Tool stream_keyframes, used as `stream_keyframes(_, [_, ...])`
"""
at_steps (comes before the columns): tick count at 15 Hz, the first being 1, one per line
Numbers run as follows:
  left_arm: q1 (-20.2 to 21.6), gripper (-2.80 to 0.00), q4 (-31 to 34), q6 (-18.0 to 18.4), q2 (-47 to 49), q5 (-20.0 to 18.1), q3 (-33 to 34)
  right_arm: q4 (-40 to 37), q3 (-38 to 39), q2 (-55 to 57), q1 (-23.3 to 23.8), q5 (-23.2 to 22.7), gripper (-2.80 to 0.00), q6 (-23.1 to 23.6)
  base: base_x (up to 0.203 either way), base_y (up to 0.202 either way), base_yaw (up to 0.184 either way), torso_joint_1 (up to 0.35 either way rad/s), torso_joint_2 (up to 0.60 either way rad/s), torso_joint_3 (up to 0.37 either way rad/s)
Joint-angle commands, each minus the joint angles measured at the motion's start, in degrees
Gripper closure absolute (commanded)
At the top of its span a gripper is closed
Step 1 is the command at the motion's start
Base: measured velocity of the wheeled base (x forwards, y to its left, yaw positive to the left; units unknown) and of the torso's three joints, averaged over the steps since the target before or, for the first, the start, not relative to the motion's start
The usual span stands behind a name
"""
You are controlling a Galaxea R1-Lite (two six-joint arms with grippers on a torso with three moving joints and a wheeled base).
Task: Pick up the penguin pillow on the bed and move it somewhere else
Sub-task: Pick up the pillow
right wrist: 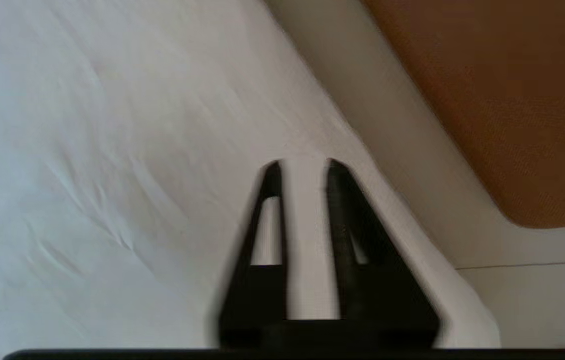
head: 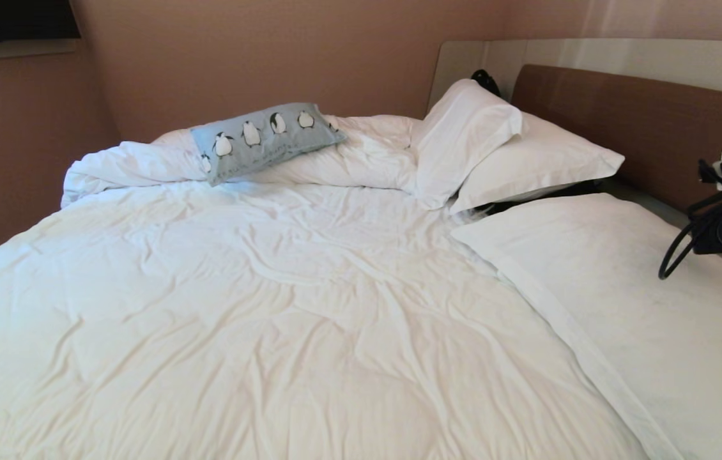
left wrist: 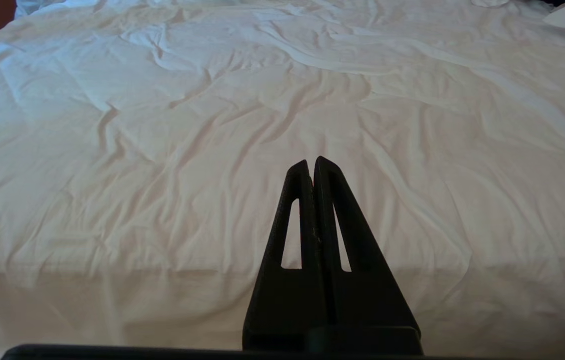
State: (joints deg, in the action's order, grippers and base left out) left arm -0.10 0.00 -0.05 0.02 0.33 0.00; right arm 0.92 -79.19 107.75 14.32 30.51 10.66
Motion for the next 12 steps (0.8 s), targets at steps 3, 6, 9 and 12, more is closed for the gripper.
stream_keyframes(3, [0.01, 0.0, 0.0, -0.04, -0.02, 0.02, 0.0, -7.24, -2.99, 0.51, 0.19, -5.42, -2.8, -5.95, 0.0, 0.0, 0.0, 0.0, 0.0, 0.0])
stream_keyframes(6, [0.01, 0.0, 0.0, -0.04, 0.01, 0.02, 0.0, -16.49, -8.43, 1.16, 0.65, -12.27, -2.8, -9.68, 0.0, 0.0, 0.0, 0.0, 0.0, 0.0])
stream_keyframes(9, [0.01, 0.0, 0.0, -0.04, 0.06, 0.02, 0.0, -21.12, -9.62, 1.06, 0.7, -21.38, -2.8, -11.24, 0.0, 0.0, 0.0, 0.0, 0.0, 0.0])
stream_keyframes(12, [0.01, 0.0, 0.0, -0.04, -0.02, 0.02, 0.0, -24.43, -9.81, 0.75, 1.48, -31.1, -2.8, -11.31, 0.0, 0.0, 0.0, 0.0, 0.0, 0.0])
